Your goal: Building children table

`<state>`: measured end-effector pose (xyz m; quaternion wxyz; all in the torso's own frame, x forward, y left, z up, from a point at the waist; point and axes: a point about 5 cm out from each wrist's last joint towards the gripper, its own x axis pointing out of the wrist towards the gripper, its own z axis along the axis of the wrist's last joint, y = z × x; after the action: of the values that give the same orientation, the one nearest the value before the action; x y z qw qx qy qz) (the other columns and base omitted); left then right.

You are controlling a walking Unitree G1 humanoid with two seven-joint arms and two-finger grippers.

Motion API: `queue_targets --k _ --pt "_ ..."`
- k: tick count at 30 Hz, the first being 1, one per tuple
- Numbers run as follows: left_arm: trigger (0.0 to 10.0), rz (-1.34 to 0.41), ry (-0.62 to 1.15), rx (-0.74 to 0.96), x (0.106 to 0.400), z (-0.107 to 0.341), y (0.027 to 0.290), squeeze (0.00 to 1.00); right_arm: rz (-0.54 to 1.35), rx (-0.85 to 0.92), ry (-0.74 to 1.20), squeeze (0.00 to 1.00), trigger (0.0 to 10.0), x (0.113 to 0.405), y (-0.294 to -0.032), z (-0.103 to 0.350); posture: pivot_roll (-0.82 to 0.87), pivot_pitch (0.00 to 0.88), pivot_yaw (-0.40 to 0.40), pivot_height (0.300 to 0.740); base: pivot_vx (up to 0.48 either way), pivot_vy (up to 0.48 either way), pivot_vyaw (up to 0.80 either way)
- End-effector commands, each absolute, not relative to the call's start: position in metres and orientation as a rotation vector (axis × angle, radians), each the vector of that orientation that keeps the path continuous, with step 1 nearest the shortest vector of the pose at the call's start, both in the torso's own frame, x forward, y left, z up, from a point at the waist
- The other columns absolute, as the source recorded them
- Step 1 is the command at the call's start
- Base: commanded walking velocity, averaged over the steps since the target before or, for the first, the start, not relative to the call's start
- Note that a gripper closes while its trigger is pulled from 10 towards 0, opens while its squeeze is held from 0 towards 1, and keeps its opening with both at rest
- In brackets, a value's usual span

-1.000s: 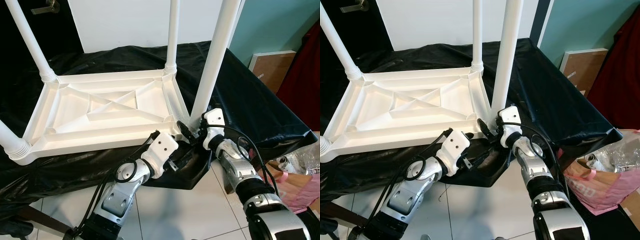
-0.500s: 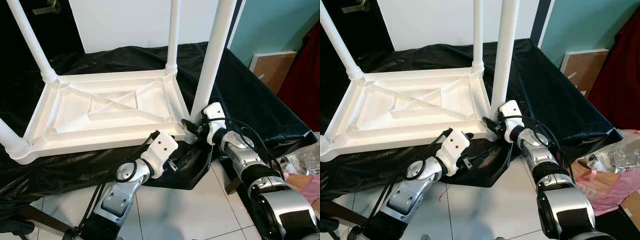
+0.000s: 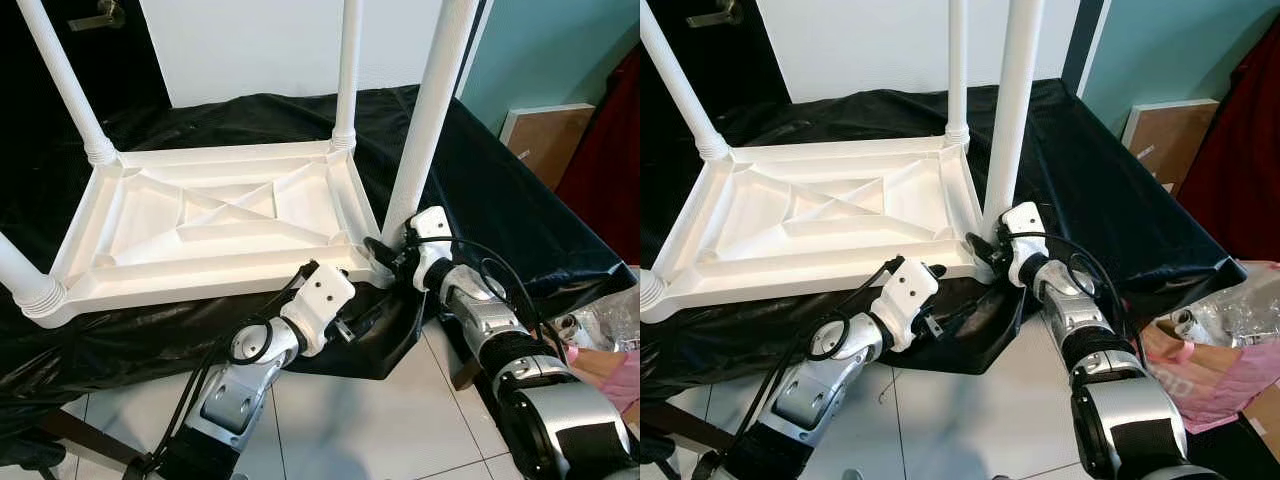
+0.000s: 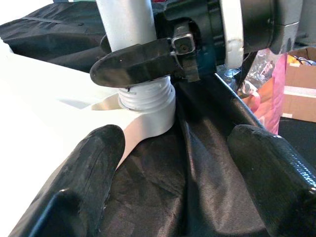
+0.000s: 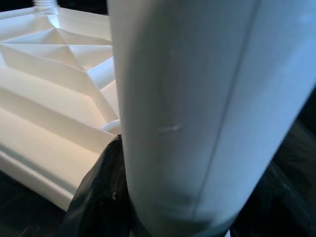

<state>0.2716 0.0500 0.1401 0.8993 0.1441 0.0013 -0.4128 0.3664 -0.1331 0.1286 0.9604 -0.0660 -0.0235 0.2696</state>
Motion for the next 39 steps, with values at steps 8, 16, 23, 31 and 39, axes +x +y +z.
queue_targets --k 8,16,23,31,39 --pt "10.0 -0.896 0.009 0.306 0.269 0.14 0.045 0.0 0.249 0.005 0.089 0.0 10.0 0.362 -0.131 0.1 0.01 0.045 -0.022 0.74 0.0 0.0 0.0" --pt "10.0 -0.898 0.01 0.306 0.268 0.139 0.044 0.0 0.114 0.063 0.096 0.0 10.0 0.357 -0.119 0.096 0.02 0.039 -0.026 0.74 0.0 0.0 0.0" --pt "10.0 -0.897 0.009 0.302 0.268 0.138 0.043 0.0 -0.025 0.126 0.092 0.0 10.0 0.35 -0.097 0.096 0.02 0.036 -0.035 0.74 0.0 0.0 0.0" --pt "10.0 -0.886 0.009 0.301 0.267 0.137 0.043 0.0 0.007 0.136 0.061 0.0 10.0 0.35 -0.095 0.101 0.02 0.03 -0.049 0.74 0.0 0.0 0.0" --pt "10.0 -0.882 0.008 0.299 0.268 0.137 0.043 0.0 0.055 0.126 -0.025 1.0 10.0 0.349 -0.096 0.114 0.02 0.023 -0.052 0.74 0.0 0.0 0.0"
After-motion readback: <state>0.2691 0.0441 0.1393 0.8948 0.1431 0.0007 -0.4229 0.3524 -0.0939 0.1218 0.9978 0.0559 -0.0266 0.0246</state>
